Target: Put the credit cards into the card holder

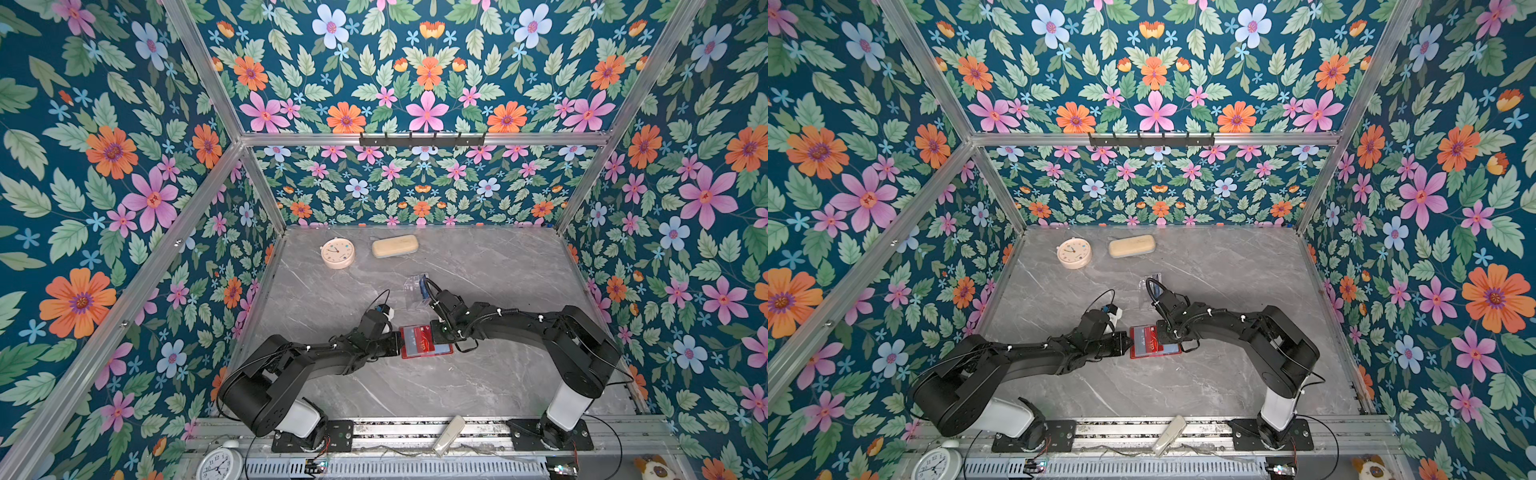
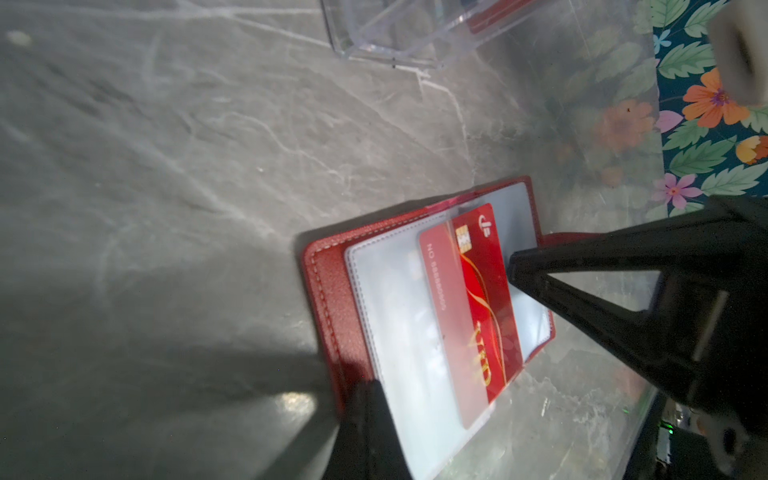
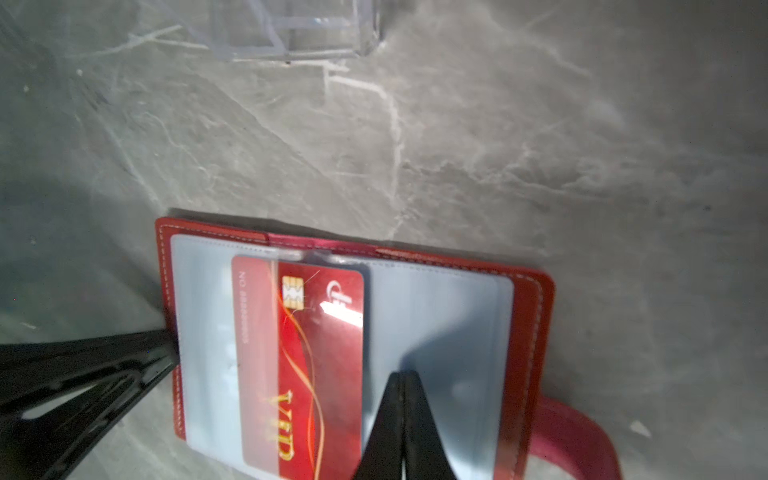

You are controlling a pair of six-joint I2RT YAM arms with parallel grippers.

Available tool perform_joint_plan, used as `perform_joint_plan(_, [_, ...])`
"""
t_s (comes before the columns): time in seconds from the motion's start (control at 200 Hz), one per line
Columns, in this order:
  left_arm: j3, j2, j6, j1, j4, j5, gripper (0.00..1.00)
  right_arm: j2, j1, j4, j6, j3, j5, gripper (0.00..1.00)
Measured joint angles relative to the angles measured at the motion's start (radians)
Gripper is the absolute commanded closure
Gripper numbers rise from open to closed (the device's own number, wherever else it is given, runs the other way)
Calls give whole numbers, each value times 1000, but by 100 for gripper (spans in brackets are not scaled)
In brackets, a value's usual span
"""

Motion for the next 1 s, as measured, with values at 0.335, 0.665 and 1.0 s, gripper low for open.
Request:
perform_joint_plan(0.335, [0, 0, 0, 0, -1, -2, 100, 43, 24, -30, -23, 57, 17, 69])
perform_joint_plan(0.665, [0, -11, 0, 0, -17, -8, 100, 24, 41, -68, -29, 62, 49, 71])
perform_joint_plan(1.0, [-1, -19, 0, -1, -31, -15, 100, 24, 53, -100, -29, 85, 71, 92])
